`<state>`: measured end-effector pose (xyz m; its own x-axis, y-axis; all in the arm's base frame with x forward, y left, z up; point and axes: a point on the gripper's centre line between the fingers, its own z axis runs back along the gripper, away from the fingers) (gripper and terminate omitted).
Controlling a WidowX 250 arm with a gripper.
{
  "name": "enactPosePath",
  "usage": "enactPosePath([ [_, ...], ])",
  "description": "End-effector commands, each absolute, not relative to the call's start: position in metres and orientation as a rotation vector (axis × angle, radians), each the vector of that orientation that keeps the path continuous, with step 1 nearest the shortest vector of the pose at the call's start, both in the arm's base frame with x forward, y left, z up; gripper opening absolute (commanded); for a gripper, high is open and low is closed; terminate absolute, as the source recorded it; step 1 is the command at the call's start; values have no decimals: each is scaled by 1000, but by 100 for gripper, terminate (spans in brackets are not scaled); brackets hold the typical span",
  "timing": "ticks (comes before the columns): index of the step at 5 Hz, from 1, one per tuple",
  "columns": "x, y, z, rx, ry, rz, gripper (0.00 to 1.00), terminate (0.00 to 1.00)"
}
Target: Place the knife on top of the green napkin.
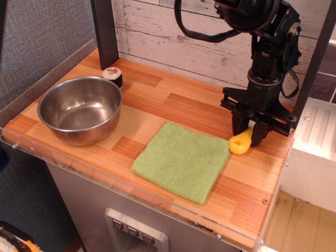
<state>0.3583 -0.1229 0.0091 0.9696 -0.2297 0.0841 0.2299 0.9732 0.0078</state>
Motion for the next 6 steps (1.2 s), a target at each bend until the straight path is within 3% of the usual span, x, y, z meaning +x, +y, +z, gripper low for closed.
enactPosePath([
  [1,370,-137,83,-142,-305,-234,0,0],
  [2,356,-143,107,-214,-389,-252,0,0],
  [3,326,-128,103,-177,-330,-291,0,0],
  [4,300,-100,83,-105,-222,-334,0,0],
  [6,274,-46,59,-27,-101,-277,0,0],
])
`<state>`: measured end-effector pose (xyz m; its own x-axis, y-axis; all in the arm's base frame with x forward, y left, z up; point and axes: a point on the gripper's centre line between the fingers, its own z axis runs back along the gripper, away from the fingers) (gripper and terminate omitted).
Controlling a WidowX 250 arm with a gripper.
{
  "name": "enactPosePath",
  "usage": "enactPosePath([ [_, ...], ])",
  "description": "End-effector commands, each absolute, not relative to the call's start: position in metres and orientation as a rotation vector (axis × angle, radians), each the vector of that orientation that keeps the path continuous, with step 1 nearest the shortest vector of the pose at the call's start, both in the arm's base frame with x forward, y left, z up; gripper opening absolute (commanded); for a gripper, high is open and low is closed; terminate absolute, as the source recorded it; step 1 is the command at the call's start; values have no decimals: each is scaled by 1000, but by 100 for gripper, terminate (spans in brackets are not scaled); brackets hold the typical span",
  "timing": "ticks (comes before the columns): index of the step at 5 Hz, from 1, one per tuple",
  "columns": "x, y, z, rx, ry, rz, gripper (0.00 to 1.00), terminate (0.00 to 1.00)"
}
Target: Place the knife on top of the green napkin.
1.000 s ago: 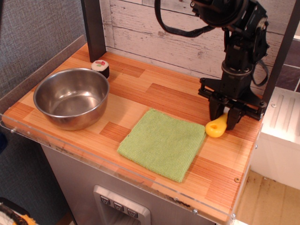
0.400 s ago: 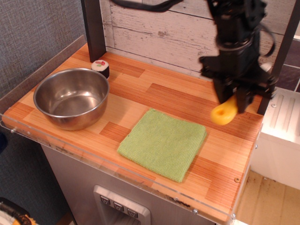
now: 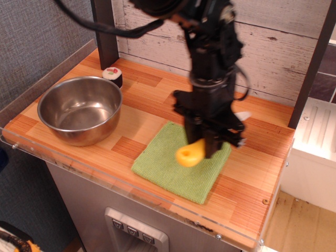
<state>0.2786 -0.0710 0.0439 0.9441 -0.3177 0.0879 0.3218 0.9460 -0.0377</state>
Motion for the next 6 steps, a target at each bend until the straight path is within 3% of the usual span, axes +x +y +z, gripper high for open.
enactPosePath([
  [1,266,-36,52,-24,-82,-249,0,0],
  [2,261,-41,48,-25,-79,-265,0,0],
  [3,261,-47,47,-28,-65,-300,100,0],
  [5,267,-51,66,-5,-111,-330,100,0],
  [6,279,-41,98,4,-178,-322,100,0],
])
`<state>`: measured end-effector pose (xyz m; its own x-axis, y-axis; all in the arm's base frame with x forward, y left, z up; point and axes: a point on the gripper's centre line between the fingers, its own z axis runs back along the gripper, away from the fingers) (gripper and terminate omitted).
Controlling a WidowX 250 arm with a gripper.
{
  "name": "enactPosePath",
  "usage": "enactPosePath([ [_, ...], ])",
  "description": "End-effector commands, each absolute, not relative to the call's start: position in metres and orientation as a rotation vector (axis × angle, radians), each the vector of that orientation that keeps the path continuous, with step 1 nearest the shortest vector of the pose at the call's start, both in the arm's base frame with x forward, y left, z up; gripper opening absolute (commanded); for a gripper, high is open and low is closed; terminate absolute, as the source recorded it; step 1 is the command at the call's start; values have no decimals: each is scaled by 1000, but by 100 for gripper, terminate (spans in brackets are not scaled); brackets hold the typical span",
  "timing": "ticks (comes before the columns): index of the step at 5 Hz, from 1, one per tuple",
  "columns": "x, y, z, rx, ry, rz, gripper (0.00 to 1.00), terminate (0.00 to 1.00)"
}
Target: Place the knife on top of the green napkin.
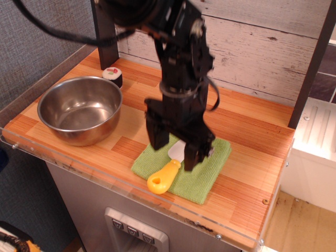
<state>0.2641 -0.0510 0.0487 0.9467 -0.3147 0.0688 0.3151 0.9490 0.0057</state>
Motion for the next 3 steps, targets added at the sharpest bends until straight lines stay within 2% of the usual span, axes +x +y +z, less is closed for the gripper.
enactPosePath([
  [1,291,-33,105,-24,-183,-276,100,0],
  [3,297,-29,98,-49,-134,-275,100,0],
])
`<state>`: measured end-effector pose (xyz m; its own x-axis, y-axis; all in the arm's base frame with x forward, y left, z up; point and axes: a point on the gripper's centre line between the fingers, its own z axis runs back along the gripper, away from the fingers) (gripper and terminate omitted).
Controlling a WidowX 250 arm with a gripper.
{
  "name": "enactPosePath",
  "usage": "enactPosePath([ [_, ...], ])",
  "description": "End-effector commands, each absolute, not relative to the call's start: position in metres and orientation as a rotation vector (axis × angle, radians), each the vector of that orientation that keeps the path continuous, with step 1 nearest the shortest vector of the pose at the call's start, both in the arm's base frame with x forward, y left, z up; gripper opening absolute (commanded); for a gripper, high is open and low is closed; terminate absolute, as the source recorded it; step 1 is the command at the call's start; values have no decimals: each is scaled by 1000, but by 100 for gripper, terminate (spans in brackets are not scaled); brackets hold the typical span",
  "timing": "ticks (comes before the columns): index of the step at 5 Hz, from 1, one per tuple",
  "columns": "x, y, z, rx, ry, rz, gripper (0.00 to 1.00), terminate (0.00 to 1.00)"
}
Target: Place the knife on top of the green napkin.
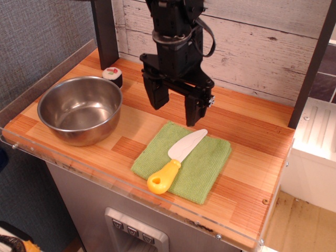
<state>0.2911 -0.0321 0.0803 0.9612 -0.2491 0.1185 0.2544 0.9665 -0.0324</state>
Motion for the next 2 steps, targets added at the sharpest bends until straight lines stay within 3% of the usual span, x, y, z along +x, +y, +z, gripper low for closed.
enactPosePath([
  [1,297,-29,98,-49,-134,-275,100,0],
  [2,297,-29,98,-49,-134,-275,100,100],
])
